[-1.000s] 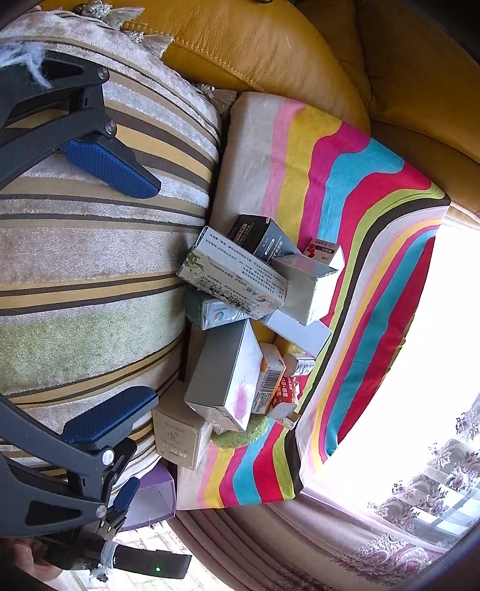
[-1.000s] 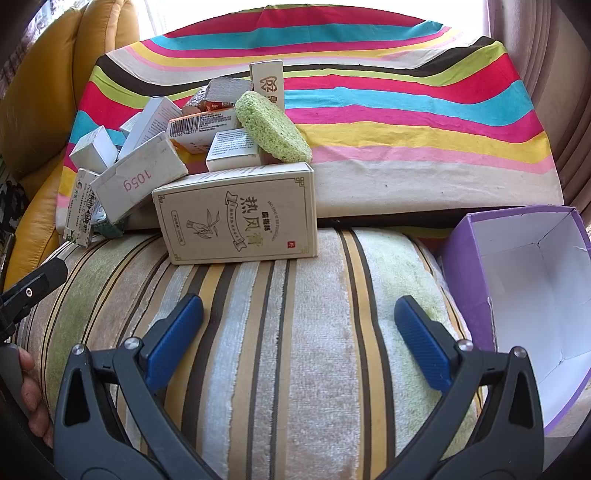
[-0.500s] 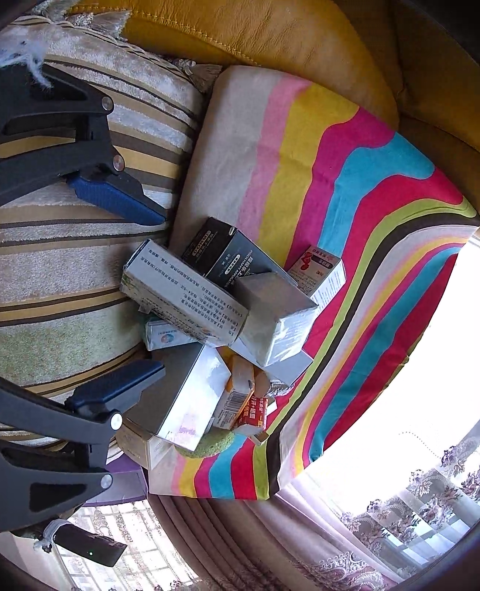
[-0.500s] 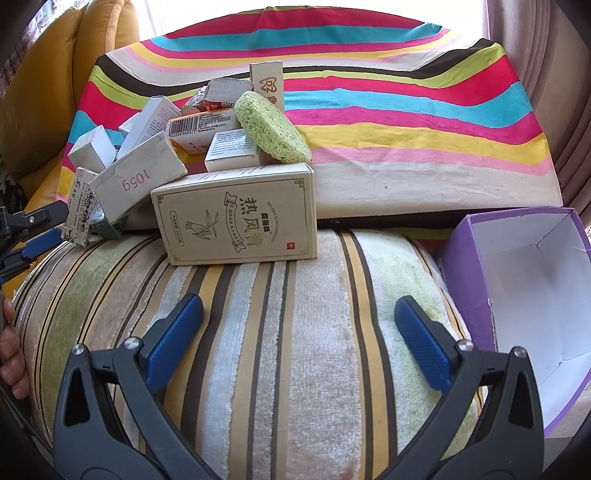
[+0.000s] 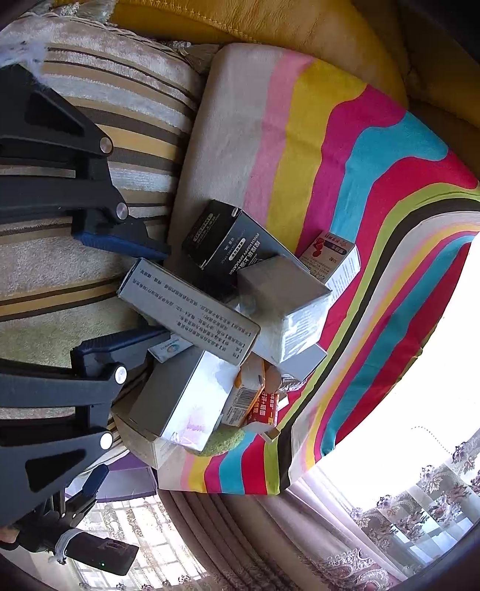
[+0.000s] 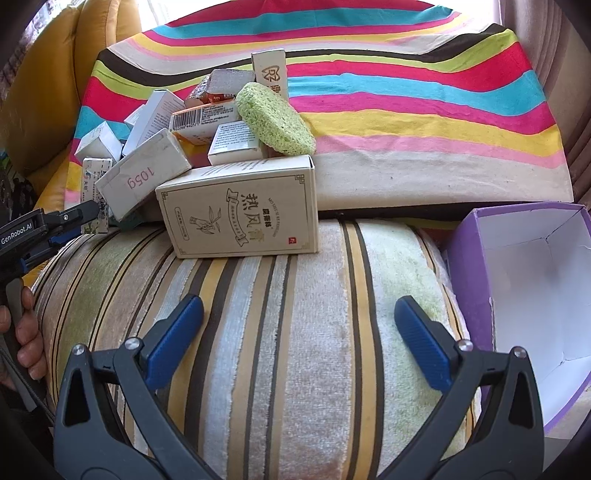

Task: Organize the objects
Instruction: 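Grasp the tall white box with the left tool while the right tool approaches the pink-printed box, then close the right tool on the pink-printed white box while the left tool lifts its box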

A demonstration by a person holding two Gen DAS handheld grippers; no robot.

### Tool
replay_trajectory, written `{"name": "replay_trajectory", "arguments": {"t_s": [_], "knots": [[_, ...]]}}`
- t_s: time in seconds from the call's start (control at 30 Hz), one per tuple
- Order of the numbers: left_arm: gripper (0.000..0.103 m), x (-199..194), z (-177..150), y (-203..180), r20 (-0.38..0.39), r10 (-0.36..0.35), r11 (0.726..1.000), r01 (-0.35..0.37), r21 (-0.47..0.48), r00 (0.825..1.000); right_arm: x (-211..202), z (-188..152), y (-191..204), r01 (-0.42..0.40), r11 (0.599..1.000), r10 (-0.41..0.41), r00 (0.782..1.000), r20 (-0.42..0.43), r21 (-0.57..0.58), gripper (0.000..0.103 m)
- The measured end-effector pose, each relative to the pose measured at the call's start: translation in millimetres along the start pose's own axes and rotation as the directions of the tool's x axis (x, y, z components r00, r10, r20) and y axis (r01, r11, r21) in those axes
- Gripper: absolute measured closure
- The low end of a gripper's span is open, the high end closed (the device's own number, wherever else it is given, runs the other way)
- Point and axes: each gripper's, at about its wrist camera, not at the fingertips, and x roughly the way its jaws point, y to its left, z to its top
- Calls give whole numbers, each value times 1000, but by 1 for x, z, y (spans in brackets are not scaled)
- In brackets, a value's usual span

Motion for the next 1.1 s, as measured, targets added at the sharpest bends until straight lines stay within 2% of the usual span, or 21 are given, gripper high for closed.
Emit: {"name": "replay_trajectory", "arguments": {"t_s": [0.23, 0.43, 0.57, 0.73, 0.9, 1.1], "knots": [[73, -7, -6, -1, -1, -20, 1000, 20, 14, 1000, -24, 2, 0, -77, 996, 79, 994, 69, -36, 0], [75, -15, -14, -5, 8, -49, 999, 48, 21, 999, -53, 11, 26, -41, 977, 78, 982, 169, -212, 0], [76, -26, -22, -6, 21, -65, 998, 64, 24, 998, -59, 27, 45, -54, 946, 121, 973, 194, -320, 0], [77, -39, -34, -2, 34, -79, 997, 78, 15, 996, -49, 43, 73, -67, 894, 158, 973, 171, -442, 0], [77, -48, -43, 2, 41, -93, 996, 93, 7, 995, -31, 53, 97, -54, 853, 149, 978, 143, -520, 0], [77, -50, -45, 1, 40, -103, 995, 103, 8, 994, -9, 61, 114, -31, 822, 119, 986, 118, -569, 1]]}}
